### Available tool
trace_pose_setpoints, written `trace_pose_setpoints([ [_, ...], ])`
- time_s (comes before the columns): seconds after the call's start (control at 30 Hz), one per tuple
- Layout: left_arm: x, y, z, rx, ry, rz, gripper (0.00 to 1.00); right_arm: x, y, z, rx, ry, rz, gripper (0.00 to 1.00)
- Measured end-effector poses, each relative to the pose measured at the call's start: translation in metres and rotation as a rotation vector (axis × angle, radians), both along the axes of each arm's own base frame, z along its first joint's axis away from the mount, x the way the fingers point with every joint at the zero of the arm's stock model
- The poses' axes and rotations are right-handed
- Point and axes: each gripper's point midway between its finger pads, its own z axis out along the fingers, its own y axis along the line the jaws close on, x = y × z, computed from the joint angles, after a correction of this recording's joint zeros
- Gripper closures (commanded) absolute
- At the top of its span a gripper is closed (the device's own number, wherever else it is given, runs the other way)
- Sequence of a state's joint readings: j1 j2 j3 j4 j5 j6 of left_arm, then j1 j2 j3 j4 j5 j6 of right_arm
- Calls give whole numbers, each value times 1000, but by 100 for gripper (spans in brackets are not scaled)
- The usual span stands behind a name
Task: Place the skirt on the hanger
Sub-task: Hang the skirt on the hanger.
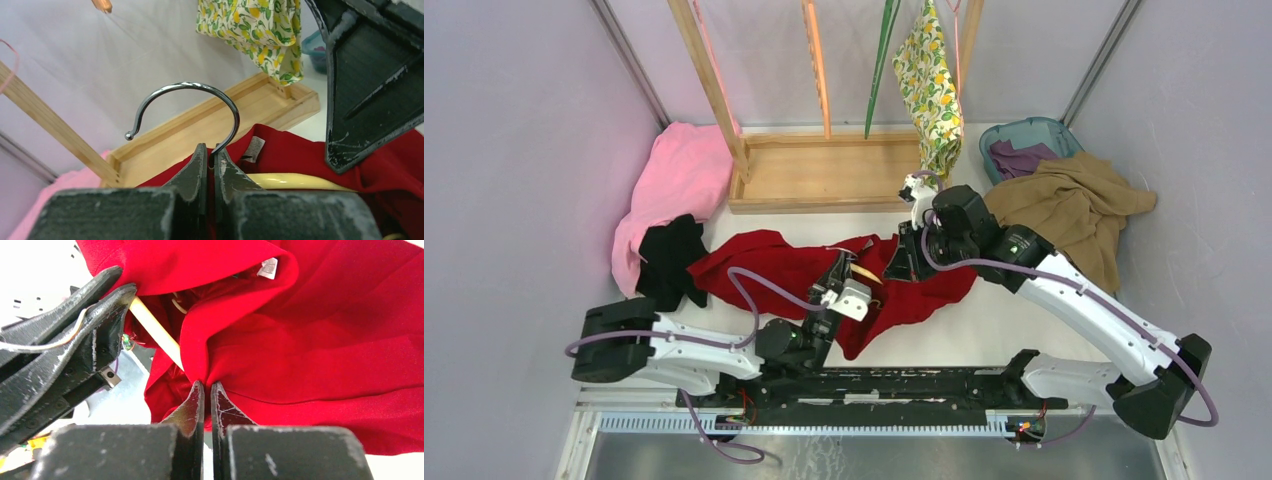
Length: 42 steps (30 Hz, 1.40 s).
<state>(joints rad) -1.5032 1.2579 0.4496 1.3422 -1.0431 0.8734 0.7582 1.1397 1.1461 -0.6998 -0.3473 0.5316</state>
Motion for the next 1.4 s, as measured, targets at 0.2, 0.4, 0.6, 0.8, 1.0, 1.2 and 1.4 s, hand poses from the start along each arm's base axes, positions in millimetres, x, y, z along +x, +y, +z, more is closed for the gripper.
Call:
trace_pose_setpoints([
  [0.2,-5,0,-12,-47,115,-71,97,-9,6,-13,-14,-107,68,99],
  [0.4,-15,-5,-53,-28,235,-161,97,-33,7,-48,-81,-151,140,99],
  [0.6,-22,-12,-76,-21,310,-211,97,-44,4,-66,-111,-177,164,99],
  [0.8,-23,-12,-83,-36,336,-213,97,-42,7,-70,-76,-201,153,99],
  [1.0,-24,-7,-95,-28,354,-207,97,-40,15,-81,-40,-196,145,99],
  [1.2,-23,-3,-103,-16,358,-195,97,-39,23,-87,-13,-193,151,96],
  [1.4,-21,5,-110,-12,362,-159,97,-37,33,-93,3,-184,159,87],
])
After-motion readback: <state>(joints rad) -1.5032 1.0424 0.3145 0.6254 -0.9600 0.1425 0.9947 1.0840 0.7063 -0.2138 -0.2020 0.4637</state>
